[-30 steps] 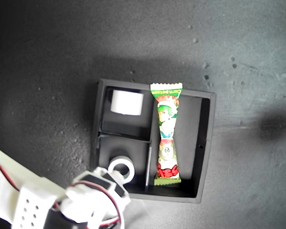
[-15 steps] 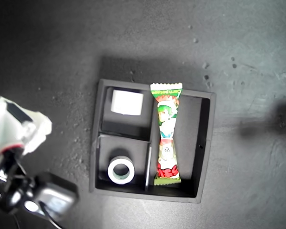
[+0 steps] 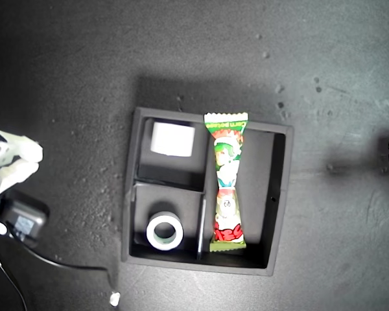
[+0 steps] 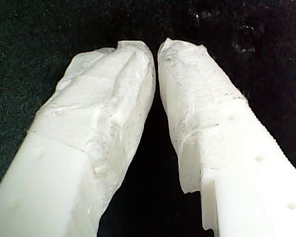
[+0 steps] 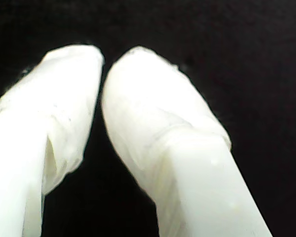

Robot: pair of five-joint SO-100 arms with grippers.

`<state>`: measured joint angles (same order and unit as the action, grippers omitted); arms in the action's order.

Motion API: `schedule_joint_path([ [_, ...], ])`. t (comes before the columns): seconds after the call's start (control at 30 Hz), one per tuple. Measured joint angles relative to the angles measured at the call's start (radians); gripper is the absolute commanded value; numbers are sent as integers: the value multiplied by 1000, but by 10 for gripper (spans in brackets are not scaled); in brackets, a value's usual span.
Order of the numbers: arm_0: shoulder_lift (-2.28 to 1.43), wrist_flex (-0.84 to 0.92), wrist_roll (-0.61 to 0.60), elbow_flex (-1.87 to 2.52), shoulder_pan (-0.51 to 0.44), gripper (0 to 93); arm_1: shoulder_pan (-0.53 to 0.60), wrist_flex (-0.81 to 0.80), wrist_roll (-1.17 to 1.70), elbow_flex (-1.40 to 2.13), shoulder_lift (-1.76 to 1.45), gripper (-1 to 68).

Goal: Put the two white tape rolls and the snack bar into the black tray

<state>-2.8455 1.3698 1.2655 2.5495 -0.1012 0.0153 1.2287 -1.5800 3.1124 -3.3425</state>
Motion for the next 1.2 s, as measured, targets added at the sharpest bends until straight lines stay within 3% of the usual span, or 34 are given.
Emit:
schedule_joint_path([
  [0.6, -472, 25, 74, 391, -55, 2, 3, 110, 0, 0, -3, 0],
  [0.77, -495, 29, 118, 476, -58, 74, 18, 110, 0, 0, -3, 0],
  [0.87, -495, -3, 147, 520, -66, 66, 18, 110, 0, 0, -3, 0],
  [0.9, -495, -9, 160, 526, -66, 2, 18, 110, 0, 0, -3, 0],
  [1.2, -495, -9, 109, 529, -66, 2, 18, 110, 0, 0, -3, 0],
])
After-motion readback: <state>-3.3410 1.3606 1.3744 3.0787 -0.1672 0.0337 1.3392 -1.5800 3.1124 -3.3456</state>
